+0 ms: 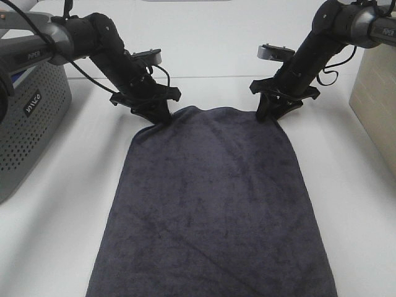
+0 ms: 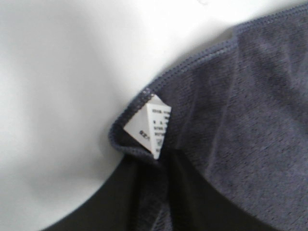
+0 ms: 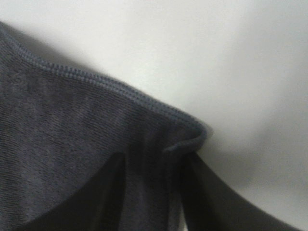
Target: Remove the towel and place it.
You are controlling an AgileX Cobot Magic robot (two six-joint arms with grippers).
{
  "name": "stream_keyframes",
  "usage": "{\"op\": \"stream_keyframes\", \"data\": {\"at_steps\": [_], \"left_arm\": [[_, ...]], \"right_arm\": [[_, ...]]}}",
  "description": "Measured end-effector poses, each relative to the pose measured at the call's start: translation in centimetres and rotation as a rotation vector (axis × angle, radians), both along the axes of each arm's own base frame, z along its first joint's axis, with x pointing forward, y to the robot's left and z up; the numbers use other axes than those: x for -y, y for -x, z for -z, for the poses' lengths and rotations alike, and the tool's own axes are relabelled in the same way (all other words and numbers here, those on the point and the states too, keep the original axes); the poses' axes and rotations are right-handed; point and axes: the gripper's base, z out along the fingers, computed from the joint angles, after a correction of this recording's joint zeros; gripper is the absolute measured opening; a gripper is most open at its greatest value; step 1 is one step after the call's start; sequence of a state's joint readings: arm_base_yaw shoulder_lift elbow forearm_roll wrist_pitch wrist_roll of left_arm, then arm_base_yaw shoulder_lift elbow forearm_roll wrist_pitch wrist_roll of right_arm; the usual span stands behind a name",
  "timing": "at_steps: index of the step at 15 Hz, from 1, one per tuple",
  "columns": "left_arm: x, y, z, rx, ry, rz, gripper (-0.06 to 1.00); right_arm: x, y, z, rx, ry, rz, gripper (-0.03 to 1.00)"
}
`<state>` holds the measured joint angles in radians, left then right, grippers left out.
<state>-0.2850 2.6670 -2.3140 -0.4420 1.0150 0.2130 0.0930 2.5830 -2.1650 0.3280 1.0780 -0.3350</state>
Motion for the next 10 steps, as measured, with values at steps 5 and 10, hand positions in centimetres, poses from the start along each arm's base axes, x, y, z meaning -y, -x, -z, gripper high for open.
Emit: {"op": "stream_keyframes", "data": {"at_steps": [5,10], "left_arm": [[-0.23,-0.26,0.02,0.044,-0.040,0.020,0.02],[-1.12,-0.74,-0.69,0.122,-0.162,0.054,0.02]], "right_arm": [[0.29,-0.05,0.07,0.007,0.028,-0.004,0.01],[0.08,-0.48,-0.26,0.035,0.002,0.033,0.01]]}}
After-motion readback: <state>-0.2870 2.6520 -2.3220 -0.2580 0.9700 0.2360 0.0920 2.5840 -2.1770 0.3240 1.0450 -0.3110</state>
